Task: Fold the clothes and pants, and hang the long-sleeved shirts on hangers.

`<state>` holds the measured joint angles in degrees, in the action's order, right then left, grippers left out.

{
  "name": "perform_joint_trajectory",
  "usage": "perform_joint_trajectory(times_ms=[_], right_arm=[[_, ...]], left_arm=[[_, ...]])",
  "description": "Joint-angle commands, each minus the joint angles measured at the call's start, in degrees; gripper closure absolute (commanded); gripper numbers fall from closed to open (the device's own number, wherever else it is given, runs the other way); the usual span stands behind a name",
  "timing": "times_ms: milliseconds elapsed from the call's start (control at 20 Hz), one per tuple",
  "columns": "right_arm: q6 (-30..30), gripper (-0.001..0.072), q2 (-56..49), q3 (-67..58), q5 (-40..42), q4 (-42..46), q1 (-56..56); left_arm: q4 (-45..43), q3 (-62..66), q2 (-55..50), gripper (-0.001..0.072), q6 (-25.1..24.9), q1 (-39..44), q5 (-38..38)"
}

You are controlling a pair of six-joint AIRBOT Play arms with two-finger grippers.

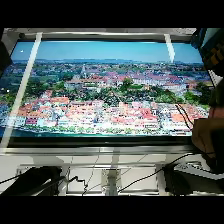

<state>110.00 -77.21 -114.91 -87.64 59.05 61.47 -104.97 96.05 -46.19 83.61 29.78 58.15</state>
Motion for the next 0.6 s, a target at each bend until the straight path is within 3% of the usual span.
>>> perform_joint_trajectory(times_ms=[0,150,350,550], right_arm=[[-1.8,0.0680,0.5,0.9,-12.7,9.2,8.8],[-5.6,0.0680,0.5,0.9,-17.2,18.0,10.4],[-9.7,0.0679,1.4,0.9,-17.5,36.9,10.4],[-10.9,0.0679,1.8,0.9,-17.6,39.8,12.7]], left_arm=[[0.0,-0.3,-0.6,0.0685,0.0,0.0,0.0],[0.0,-0.9,-0.9,0.0685,0.0,0.0,0.0],[0.0,-0.9,-1.1,0.0685,0.0,0.0,-0.1],[0.0,-0.9,-1.1,0.0685,0.0,0.0,-0.1]])
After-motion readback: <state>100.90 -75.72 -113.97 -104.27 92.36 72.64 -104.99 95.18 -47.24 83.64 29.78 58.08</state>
